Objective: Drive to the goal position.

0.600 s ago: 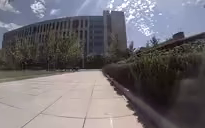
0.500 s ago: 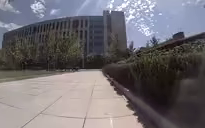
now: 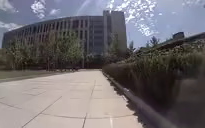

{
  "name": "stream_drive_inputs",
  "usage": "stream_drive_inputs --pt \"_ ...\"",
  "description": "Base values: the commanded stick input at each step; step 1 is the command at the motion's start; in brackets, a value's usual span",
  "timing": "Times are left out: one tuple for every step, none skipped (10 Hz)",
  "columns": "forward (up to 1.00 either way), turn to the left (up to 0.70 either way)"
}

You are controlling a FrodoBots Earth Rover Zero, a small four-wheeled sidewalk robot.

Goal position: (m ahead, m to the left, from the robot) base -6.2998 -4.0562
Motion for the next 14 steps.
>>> stream_drive_inputs --pt "0.7 0.0" --pt "0.7 0.0" --pt "0.7 0.0" --pt "0.7 0.0" --pt "0.7 0.0" --pt "0.7 0.0" --pt "0.64 0.0" --pt "0.05 0.0" --pt "0.0 0.0" --pt "0.0 0.0" --pt "0.0 0.0" --pt "0.0 0.0" --pt "0.0 0.0" --pt "0.0 0.0"
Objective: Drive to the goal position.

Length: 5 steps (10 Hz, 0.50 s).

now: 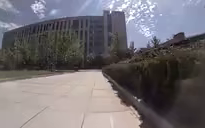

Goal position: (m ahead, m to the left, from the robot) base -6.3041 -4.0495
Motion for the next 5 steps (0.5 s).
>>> stream_drive_inputs --pt "0.01 0.0" --pt "0.64 0.0" --pt "0.7 0.0" --pt "0.7 0.0" --pt "0.7 0.0"
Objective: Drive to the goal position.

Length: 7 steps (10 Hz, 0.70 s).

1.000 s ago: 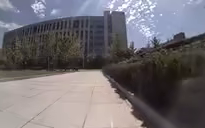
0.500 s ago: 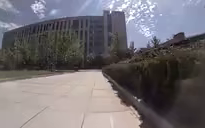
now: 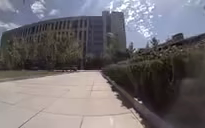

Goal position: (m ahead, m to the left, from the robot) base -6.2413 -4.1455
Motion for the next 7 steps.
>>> stream_drive_inputs --pt "0.7 0.0" --pt "0.7 0.0" --pt "0.7 0.0" --pt "0.7 0.0" --pt "0.7 0.0" --pt "0.7 0.0" --pt "0.7 0.0"
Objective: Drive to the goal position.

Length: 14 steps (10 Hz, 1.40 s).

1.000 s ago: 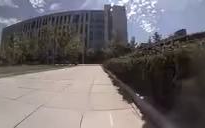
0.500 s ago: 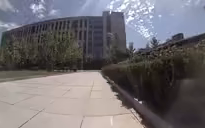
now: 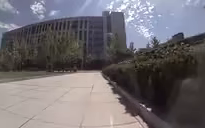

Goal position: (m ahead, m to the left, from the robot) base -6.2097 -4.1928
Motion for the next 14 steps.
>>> stream_drive_inputs --pt "0.7 0.0" --pt "0.7 0.0" --pt "0.7 0.0" --pt "0.7 0.0" --pt "0.29 0.0" --pt "0.0 0.0" --pt "0.0 0.0" --pt "0.0 0.45" --pt "0.47 0.33" --pt "0.7 0.27" --pt "0.7 0.27" --pt "0.7 0.27" --pt "0.7 0.27" --pt "0.7 0.27"
